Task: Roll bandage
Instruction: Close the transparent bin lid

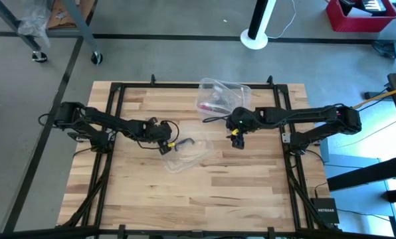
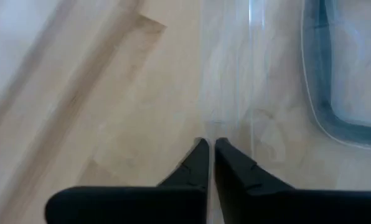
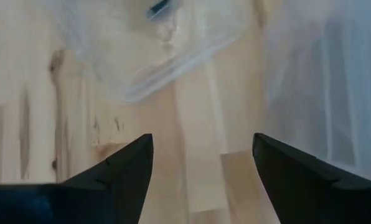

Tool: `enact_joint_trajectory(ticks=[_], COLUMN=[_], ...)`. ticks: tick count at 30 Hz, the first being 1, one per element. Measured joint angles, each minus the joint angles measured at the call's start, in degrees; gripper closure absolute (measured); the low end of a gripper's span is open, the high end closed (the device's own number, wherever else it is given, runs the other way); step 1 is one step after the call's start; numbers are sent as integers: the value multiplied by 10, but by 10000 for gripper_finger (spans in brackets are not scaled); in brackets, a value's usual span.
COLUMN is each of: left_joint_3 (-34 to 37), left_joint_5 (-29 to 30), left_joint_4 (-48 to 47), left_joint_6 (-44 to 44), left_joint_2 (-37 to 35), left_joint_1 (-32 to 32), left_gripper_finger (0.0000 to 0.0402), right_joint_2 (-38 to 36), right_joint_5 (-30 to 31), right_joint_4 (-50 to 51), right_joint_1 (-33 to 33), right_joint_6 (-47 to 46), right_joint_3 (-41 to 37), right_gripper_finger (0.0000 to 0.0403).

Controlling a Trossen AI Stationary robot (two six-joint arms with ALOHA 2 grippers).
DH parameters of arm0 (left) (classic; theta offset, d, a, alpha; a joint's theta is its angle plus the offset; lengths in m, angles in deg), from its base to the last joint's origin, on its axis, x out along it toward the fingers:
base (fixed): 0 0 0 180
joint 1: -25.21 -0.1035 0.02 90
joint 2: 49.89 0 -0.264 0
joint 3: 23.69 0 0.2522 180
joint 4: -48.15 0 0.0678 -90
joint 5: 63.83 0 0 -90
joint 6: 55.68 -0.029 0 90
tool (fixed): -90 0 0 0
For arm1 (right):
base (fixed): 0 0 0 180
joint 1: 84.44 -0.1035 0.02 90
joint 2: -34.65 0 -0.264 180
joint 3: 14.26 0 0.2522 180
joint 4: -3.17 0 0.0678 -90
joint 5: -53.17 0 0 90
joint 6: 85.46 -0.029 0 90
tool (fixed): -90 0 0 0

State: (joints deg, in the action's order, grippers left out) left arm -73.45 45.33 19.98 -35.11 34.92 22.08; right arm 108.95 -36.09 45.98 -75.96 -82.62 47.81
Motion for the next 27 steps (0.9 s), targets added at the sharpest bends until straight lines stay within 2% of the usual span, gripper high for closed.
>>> enact_joint_trajectory(ticks=[4,13,19,27], left_joint_3=[-9,-81,-115,-177], left_joint_5=[36,136,227,265], left_joint_4=[-25,-125,-141,-170], left_joint_6=[-1,-46,-108,-144], left_joint_2=[-1,-2,-3,-3], left_joint_1=[19,79,118,140], left_gripper_finger=[401,401,401,401], right_joint_2=[0,0,0,0], right_joint_5=[34,37,36,62], right_joint_4=[11,8,15,9], right_joint_1=[0,0,-14,-53], right_joint_6=[-25,-30,-46,-46], right_joint_3=[-2,-2,-2,-2], right_gripper_finger=[128,128,128,128])
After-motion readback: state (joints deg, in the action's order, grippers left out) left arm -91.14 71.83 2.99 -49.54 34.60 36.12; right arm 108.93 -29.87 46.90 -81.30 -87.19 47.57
